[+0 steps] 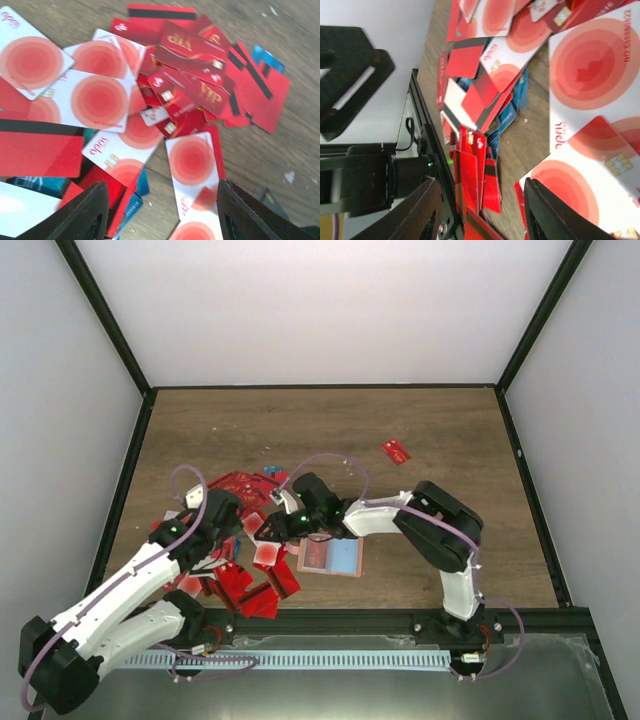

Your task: Put the credit cards into the card holder

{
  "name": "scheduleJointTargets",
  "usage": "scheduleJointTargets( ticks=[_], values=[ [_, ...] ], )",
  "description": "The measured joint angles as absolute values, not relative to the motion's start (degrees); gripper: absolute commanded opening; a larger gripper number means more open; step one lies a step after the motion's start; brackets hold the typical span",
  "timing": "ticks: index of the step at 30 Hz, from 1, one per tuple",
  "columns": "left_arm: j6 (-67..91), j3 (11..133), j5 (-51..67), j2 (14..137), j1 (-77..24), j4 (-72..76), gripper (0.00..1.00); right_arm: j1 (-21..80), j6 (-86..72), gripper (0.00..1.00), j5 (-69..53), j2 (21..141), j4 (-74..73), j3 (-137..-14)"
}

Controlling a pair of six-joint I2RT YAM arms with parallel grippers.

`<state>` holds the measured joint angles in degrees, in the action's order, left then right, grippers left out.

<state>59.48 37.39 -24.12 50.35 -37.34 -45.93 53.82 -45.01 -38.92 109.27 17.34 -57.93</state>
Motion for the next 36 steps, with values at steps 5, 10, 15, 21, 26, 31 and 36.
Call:
scheduleJointTargets(
  ticks=[5,10,15,21,26,31,36],
  values=[
    [57.84,37.36,-21.39,51.42,-28.42,-45.47,0.60,54.72,-51.22,0.48,-38.98,116.09,18.20,-62.39],
    [55.22,35.81,-15.53,53.15,-19.09,-44.03,0.54,57.43,-56.34,0.48,-38.22,121.25,18.24,-67.48],
    [51.96,32.73,-5.08,55.42,-8.25,-42.24,0.50,59.37,-59.72,0.48,-36.80,124.62,17.37,-72.23],
    [47.18,31.03,3.60,57.14,2.94,-42.26,0.48,60.27,-62.74,0.48,-34.94,127.09,15.55,-75.59],
    [44.25,31.03,7.53,59.44,4.60,-42.04,0.47,60.42,-64.40,0.47,-34.46,129.10,15.81,-78.39],
    [42.83,29.74,11.29,62.37,4.62,-39.90,0.42,60.51,-65.47,0.44,-34.46,130.06,16.16,-79.66],
    [42.30,28.18,14.59,63.16,4.95,-37.26,0.41,60.47,-66.24,0.39,-34.81,130.67,16.91,-79.83]
  ],
)
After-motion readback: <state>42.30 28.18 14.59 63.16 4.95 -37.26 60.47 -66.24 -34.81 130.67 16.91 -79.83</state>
